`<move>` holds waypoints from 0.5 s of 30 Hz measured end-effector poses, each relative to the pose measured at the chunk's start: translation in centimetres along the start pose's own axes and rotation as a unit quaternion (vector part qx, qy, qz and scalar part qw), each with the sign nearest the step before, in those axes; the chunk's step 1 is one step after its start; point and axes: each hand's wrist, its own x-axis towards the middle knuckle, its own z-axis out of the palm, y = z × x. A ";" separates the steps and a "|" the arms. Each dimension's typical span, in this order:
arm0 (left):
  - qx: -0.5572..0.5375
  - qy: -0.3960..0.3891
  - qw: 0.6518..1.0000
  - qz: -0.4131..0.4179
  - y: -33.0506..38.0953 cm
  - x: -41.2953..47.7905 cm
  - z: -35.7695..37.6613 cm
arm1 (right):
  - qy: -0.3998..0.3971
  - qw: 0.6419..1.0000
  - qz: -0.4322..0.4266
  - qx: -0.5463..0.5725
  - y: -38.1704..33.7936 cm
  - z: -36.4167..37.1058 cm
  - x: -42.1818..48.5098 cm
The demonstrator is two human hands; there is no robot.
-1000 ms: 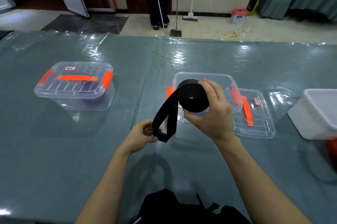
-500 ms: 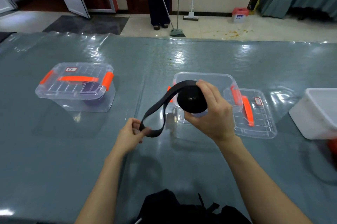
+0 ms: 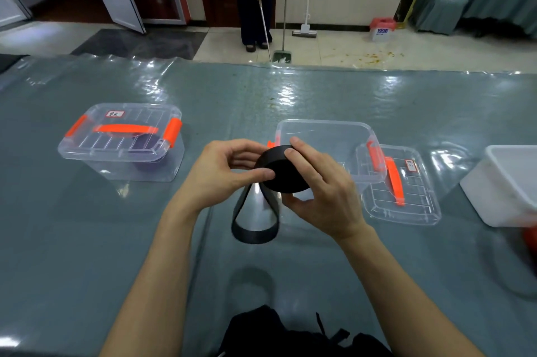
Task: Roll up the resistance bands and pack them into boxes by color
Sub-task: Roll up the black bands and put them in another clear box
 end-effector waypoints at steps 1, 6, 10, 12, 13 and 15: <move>-0.007 0.001 1.000 -0.005 0.1 0.1 0.0 | 0.003 1.000 -0.001 -0.001 0.0 -0.1 0.0; -0.004 0.005 1.000 -0.022 0.5 0.3 -0.1 | -0.015 1.000 0.014 0.016 -0.4 -0.3 -0.1; 0.053 0.036 0.998 -0.024 0.0 0.4 -0.9 | -0.163 0.962 0.173 0.133 0.1 -1.2 0.4; 0.112 0.023 0.993 -0.016 -0.3 0.1 -1.2 | -0.183 0.944 0.230 0.153 0.8 -1.5 0.7; 0.144 0.010 0.990 -0.008 -0.4 -0.1 -1.1 | -0.191 0.945 0.230 0.135 1.1 -1.6 0.8; 0.192 -0.014 0.981 -0.001 -0.5 -0.5 -0.8 | -0.236 0.935 0.233 0.124 1.5 -1.4 0.9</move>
